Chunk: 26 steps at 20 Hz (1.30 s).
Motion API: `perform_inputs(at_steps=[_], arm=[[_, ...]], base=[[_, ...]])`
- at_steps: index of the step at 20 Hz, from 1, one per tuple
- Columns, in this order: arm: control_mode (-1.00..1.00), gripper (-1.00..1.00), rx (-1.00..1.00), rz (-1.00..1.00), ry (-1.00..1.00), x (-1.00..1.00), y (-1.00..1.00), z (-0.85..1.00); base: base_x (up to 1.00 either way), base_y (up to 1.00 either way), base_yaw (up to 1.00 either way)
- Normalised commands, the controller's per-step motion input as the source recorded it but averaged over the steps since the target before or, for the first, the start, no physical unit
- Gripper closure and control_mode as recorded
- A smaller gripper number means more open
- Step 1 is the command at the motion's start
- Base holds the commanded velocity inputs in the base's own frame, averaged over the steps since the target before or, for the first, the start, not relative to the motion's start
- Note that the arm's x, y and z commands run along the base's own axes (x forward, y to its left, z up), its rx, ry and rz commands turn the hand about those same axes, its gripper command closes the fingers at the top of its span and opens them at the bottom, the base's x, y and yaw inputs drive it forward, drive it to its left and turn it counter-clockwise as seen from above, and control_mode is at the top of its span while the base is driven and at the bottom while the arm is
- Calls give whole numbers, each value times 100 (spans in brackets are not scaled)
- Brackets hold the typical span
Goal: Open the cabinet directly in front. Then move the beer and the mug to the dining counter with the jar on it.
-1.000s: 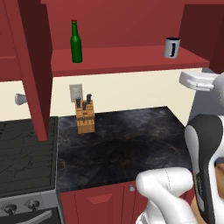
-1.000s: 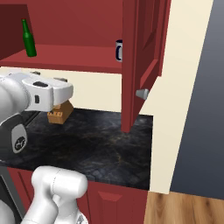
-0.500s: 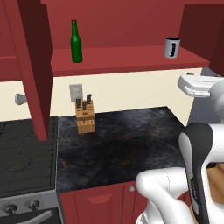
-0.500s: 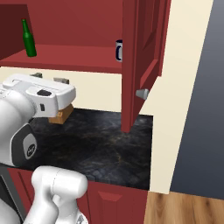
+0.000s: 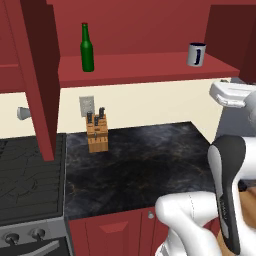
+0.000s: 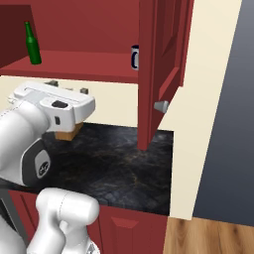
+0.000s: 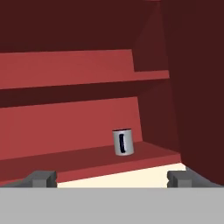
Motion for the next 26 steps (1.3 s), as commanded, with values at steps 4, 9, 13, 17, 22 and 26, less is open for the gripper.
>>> perform_inputs(at_steps=[4, 9, 13, 17, 22, 26], arm=[[-100, -100, 0, -3, 0, 59, -29, 0], [-100, -100, 0, 0, 0, 84, -7, 0], [-100, -100, 0, 0, 0, 82, -15, 0], [-100, -100, 0, -5, 0, 65, -36, 0], [-100, -100, 0, -2, 0, 78, -15, 0], [-100, -100, 0, 0, 0, 81, -9, 0]], base=[[0, 0, 0], [0, 0, 0], [0, 0, 0], [0, 0, 0], [0, 0, 0], [0, 0, 0]])
